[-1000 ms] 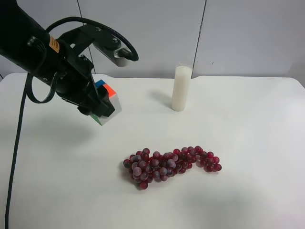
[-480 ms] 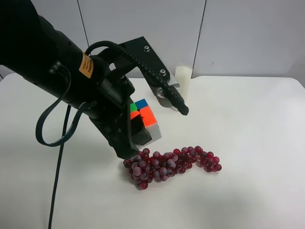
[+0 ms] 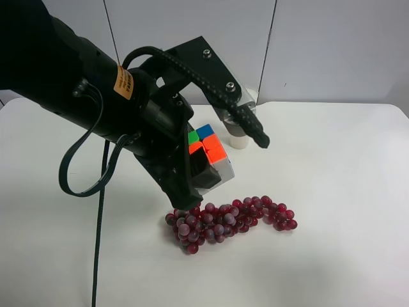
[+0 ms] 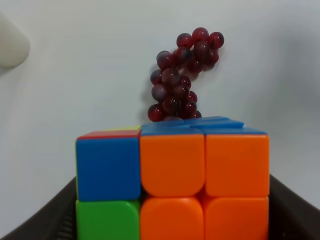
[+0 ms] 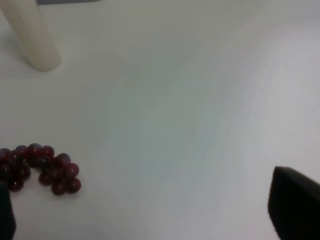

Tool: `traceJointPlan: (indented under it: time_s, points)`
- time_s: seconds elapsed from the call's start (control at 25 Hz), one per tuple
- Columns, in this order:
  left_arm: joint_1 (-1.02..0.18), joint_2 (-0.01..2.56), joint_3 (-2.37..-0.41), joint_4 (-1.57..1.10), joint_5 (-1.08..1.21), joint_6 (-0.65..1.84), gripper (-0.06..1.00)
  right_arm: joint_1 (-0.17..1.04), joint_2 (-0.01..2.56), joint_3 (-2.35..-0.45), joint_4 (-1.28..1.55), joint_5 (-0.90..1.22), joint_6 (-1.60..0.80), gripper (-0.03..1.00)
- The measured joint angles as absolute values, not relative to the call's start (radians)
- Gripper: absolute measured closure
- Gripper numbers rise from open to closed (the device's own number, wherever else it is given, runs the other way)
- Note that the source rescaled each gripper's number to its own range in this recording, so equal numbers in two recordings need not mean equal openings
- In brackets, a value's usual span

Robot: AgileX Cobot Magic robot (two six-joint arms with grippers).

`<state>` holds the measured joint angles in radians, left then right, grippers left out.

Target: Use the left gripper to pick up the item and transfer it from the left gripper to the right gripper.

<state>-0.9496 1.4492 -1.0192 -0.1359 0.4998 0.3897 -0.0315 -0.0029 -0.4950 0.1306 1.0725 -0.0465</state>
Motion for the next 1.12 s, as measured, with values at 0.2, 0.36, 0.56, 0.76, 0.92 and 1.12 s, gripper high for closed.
traceJointPlan:
  time_s: [0.2,0.36,0.56,0.76,0.92,1.12]
  points:
    - [-0.95,1.449,-1.019,-0.136,0.5,0.406,0.94,-0.031,-0.003,-0.495,0.131,1.073,-0.046,-0.03]
    - [-0.95,1.449,-1.019,-0.136,0.5,0.409,0.94,-0.031,-0.003,-0.495,0.131,1.073,-0.046,-0.03]
    - [-0.95,1.449,-1.019,-0.136,0.5,0.413,0.94,-0.031,-0.003,-0.495,0.131,1.073,-0.046,-0.03]
    - [-0.95,1.449,-1.019,-0.136,0.493,0.442,0.94,-0.031,-0.003,-0.495,0.145,1.071,-0.046,-0.03]
    - [-0.95,1.449,-1.019,-0.136,0.493,0.456,0.94,-0.031,0.019,-0.502,0.191,1.059,-0.029,-0.03]
    - [-0.95,1.449,-1.019,-0.136,0.486,0.47,0.94,-0.031,0.253,-0.564,0.331,1.047,0.017,-0.03]
